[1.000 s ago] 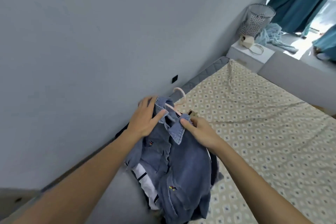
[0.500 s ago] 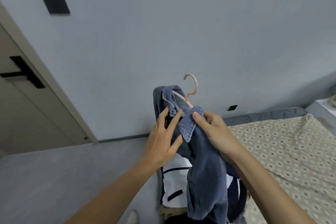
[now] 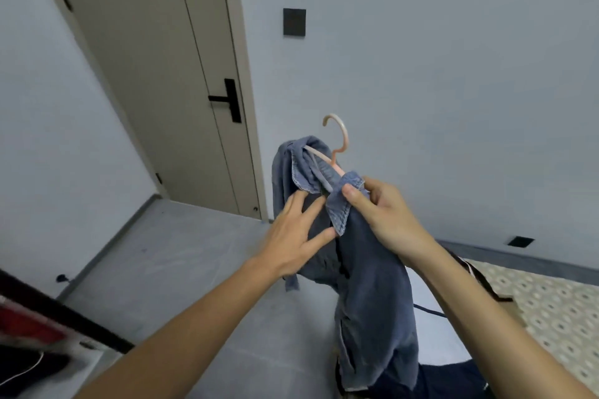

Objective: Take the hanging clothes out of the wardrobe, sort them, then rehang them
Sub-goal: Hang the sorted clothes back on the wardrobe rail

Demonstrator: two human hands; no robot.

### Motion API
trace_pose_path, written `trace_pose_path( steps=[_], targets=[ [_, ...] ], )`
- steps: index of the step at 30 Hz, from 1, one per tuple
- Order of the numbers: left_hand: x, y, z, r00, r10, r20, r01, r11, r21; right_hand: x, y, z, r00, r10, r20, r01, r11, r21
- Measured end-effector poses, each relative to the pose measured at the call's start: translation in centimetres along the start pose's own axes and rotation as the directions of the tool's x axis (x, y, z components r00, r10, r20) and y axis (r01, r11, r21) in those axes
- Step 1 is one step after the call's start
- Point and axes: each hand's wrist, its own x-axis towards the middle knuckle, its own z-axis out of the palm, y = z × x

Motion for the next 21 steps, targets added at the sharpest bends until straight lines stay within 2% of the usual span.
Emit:
trace_pose_path(
  steps=[6,15,21],
  targets=[
    [-9.7,0.8,-3.1,0.986,-0.128,-0.11,0.137,0.987,0.085,-6.3,-2.7,7.8,0.999,-0.039,0.022,0.04,0.999,-0.037],
    [-27.9,0.7,-9.0,0.931,-0.32,-0.174,0.351,0.917,0.188,-14.0,-4.4,18.9,0.978,-0.03,0.204,0.042,0.998,-0.053],
    [-40.0,-0.4,-11.8,0.864,-0.435,-0.255,0.494,0.83,0.258,-16.4,-3.5,26.8,0.947,-0.084,0.31,0.152,0.968,-0.2]
  ],
)
